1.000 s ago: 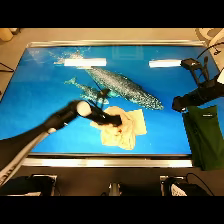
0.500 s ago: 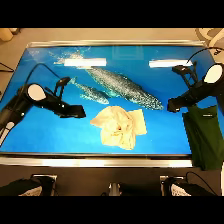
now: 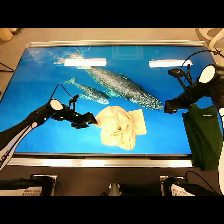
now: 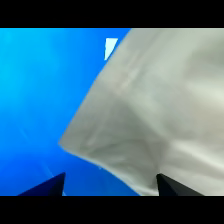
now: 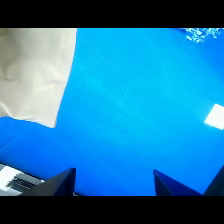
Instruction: Fold the shirts.
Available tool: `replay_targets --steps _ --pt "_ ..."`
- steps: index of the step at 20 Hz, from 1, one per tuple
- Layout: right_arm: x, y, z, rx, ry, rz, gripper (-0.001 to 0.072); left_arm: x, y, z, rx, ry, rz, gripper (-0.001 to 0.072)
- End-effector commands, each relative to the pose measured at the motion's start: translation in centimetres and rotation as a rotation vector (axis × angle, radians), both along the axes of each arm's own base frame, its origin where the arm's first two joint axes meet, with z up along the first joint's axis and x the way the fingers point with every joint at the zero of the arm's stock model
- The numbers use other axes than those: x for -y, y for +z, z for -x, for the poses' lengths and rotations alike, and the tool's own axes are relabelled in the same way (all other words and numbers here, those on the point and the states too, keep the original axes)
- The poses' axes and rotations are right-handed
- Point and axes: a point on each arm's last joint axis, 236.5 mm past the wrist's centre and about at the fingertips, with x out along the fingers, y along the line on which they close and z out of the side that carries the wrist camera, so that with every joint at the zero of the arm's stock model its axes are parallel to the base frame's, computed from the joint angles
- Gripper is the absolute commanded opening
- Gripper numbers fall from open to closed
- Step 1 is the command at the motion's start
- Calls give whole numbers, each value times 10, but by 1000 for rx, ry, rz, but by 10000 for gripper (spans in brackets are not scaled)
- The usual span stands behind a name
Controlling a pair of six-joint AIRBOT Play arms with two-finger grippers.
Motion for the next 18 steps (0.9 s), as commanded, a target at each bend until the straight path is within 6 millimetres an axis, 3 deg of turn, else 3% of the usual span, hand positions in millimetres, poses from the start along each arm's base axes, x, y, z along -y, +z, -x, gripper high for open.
replay_targets --steps 1,2,3,4,5,6,10,13,18 --pt "0 -1 0 -3 1 -1 484 12 -10 -18 45 73 18 709" --pt "0 -1 0 -3 0 -1 484 11 -13 -19 38 84 15 708" --pt "0 -2 1 -7 1 -2 487 10 -16 -20 32 91 12 604" --pt "-3 -7 5 -24 17 -10 527 9 -18 -22 34 98 10 349" --pt "-6 -16 12 -49 49 -21 627 8 -17 -26 48 112 8 166" --pt "-12 -30 23 -88 65 -47 637 9 -15 -31 62 127 15 26" --pt "-53 -99 48 -179 -18 -234 628 12 -8 -34 101 94 25 29" --pt "-95 -124 62 -293 -50 -437 626 14 3 -31 124 61 35 29" --pt "-105 -154 59 -362 -109 -488 595 20 24 -30 197 13 49 29"
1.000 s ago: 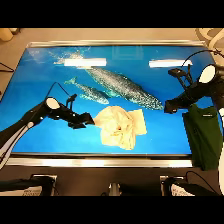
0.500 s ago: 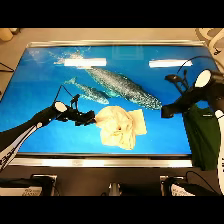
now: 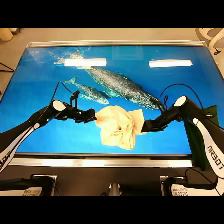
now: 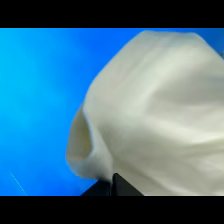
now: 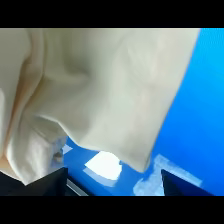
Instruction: Fold the shirts.
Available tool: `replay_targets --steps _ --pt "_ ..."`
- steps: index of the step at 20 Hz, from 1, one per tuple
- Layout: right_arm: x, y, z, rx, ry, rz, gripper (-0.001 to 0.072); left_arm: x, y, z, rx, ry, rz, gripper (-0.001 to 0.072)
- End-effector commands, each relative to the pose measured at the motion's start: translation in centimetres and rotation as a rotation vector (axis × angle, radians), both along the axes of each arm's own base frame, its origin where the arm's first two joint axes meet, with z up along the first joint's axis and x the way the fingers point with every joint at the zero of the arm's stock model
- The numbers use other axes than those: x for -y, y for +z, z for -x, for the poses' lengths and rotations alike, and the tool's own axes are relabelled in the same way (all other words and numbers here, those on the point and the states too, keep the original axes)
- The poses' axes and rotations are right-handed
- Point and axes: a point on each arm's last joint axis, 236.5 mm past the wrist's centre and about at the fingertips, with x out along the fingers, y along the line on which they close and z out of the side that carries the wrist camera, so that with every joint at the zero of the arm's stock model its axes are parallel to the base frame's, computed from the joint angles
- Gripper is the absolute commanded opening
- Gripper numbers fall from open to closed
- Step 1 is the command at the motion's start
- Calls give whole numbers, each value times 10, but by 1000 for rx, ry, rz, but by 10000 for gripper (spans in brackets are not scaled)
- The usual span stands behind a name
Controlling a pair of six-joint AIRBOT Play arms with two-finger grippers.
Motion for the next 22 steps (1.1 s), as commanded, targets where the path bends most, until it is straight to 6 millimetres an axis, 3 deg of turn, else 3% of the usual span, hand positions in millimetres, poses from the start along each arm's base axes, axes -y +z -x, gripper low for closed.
replay_targets --steps 1,4,5,6,7,8,10,11,13,14,15,16,17,19,20,22 --pt "-19 -14 -8 -28 -72 -77 582 5 13 1 41 -28 7 29" --pt "-33 -18 -26 43 -102 -74 575 8 18 3 51 -36 12 29" --pt "-34 -21 -32 69 -111 -61 446 9 20 4 55 -40 14 29" --pt "-35 -19 -31 62 -111 -69 71 9 25 3 65 -39 18 29" --pt "-34 -14 -30 50 -109 -78 17 6 33 0 86 -31 22 29" --pt "-34 -5 -32 69 -76 -95 15 2 47 -8 122 -16 31 29" --pt "-25 37 -58 204 -19 -122 13 -16 98 -34 269 8 44 28" --pt "-18 70 -79 322 -8 -121 13 -28 135 -49 379 17 50 28" --pt "5 176 -129 665 -5 -83 13 -63 246 -75 648 82 65 28" --pt "21 249 -146 872 -29 -42 13 -83 308 -79 784 129 74 28" --pt "34 324 -152 1074 -64 -2 13 -104 380 -73 944 179 77 28" --pt "46 406 -142 1292 -101 46 14 -124 447 -58 1098 226 76 28" --pt "57 481 -119 1504 -125 128 14 -144 515 -33 1264 281 66 28" --pt "75 588 -55 1832 -160 333 14 -179 613 27 1533 384 11 28" --pt "81 623 -23 1941 -202 393 14 -188 641 52 1618 420 -13 28" --pt "86 658 28 2061 -256 462 14 -197 669 88 1716 467 -34 28"
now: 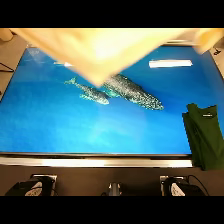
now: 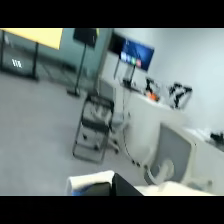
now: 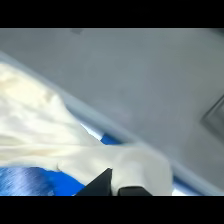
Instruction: Fold the shirts.
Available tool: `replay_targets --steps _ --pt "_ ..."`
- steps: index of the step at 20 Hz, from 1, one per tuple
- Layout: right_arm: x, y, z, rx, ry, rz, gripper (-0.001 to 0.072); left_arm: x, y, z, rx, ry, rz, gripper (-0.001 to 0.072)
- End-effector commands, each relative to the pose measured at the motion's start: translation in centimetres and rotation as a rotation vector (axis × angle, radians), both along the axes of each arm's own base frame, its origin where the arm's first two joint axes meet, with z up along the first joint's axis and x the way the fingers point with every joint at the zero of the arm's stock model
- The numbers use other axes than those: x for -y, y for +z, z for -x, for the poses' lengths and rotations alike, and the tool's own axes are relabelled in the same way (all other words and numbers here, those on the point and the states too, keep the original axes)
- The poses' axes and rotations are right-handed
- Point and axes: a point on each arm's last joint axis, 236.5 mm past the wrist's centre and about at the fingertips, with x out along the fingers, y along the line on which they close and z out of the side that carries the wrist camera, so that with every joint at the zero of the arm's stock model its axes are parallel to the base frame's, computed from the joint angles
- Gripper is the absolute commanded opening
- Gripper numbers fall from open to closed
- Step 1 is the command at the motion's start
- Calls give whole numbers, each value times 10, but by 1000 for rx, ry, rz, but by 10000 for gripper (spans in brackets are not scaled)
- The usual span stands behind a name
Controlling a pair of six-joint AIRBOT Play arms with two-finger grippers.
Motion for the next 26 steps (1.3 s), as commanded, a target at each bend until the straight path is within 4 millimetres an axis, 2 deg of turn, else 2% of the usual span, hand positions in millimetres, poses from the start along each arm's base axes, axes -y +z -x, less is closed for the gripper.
replay_targets --steps 1,2,4,6,8,9,11,13,14,15,16,17,19,20,22,24,26 --pt "18 100 106 333 -163 64 14 -22 87 89 268 125 -9 28" --pt "17 96 113 316 -164 64 14 -21 89 95 274 121 3 28" --pt "19 78 112 243 -172 99 15 -22 90 97 277 125 1 28" --pt "30 51 101 133 -207 148 15 -29 81 85 250 170 -40 28" --pt "45 12 86 -31 -245 171 16 -35 53 61 155 197 -108 28" --pt "51 -17 77 -155 -253 183 16 -37 26 43 59 195 -133 28" --pt "55 -85 59 -425 -233 153 16 -37 -47 5 -175 152 -147 28" --pt "46 -170 48 -725 -159 108 15 -32 -135 -26 -390 96 -144 28" --pt "41 -217 45 -861 -119 88 15 -28 -184 -37 -493 71 -143 28" --pt "40 -260 43 -954 -101 76 15 -23 -241 -46 -608 45 -133 28" --pt "42 -305 35 -1012 -112 55 15 -20 -299 -54 -712 37 -113 28" --pt "46 -341 22 -1016 -137 28 15 -20 -349 -60 -786 50 -91 28" --pt "56 -399 -12 -953 -216 -51 16 -28 -439 -70 -927 106 -13 28" --pt "60 -419 -21 -955 -264 -115 16 -30 -472 -73 -1006 126 39 28" --pt "62 -446 -35 -995 -348 -267 16 -29 -517 -81 -1132 136 107 29" --pt "52 -460 -46 -1025 -366 -406 16 -23 -540 -94 -1196 123 170 29" --pt "40 -468 -52 -1053 -347 -490 16 -12 -552 -105 -1237 94 226 29"
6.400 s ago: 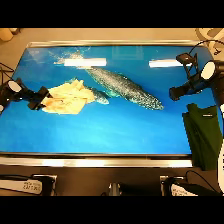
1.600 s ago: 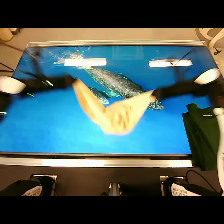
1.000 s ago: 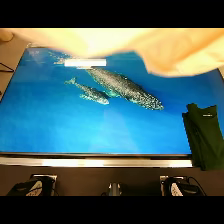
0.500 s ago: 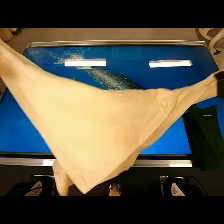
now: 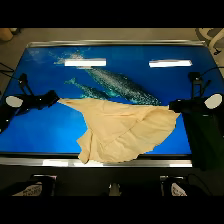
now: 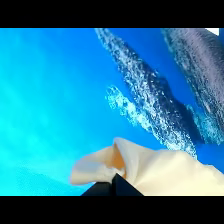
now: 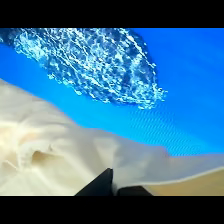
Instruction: Fold the shirts.
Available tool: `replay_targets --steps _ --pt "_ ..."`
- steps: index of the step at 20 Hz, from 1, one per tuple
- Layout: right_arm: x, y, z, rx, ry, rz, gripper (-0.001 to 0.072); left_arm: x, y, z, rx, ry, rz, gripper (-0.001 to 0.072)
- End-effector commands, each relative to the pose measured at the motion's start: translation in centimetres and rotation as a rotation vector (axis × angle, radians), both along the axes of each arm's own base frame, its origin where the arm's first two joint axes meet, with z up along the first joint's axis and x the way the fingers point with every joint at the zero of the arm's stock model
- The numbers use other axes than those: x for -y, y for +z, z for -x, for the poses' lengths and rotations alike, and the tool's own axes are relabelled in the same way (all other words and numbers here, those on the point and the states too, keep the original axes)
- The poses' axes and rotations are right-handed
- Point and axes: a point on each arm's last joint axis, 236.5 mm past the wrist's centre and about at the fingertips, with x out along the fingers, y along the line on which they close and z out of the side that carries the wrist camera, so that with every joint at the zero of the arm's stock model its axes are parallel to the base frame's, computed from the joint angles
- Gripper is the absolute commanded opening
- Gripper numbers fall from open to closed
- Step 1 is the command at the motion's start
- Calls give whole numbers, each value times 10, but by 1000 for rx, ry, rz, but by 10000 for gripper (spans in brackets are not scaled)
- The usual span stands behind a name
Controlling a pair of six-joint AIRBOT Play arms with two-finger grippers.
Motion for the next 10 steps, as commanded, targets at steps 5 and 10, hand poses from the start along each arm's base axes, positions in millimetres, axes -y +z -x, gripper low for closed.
replay_targets --steps 5,10 --pt "-14 -27 -13 -19 -74 -130 16 36 -37 10 -160 -202 59 669" --pt "-27 -44 30 -174 113 -86 18 -16 -33 112 -590 -343 14 720"
